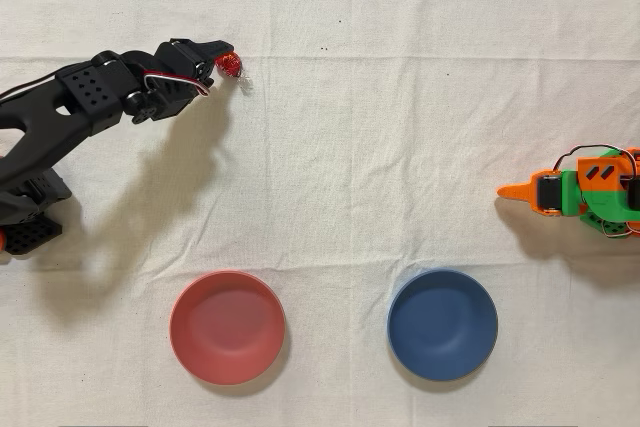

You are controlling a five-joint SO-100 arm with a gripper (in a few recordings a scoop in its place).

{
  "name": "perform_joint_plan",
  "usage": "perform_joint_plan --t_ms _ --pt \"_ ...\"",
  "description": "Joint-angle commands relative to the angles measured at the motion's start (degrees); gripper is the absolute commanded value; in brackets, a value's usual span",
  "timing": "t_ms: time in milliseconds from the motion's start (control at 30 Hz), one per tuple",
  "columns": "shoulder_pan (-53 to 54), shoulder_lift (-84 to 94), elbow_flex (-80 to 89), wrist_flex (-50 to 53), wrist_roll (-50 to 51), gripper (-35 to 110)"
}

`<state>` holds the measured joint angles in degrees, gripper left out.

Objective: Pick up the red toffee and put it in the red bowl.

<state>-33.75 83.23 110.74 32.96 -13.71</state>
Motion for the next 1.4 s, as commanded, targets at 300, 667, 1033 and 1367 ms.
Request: perform_joint_plan --t_ms 300,667,1033,1367 --pt "-0.8 -4.1 -5.7 -2.5 -2.3 26" --pt "-0.6 -6.9 -8.1 -2.9 -2.5 26" --pt "-0.7 -6.8 -7.4 -3.6 -2.3 14" --pt "-0.7 -6.0 -6.0 -3.7 -2.4 7"
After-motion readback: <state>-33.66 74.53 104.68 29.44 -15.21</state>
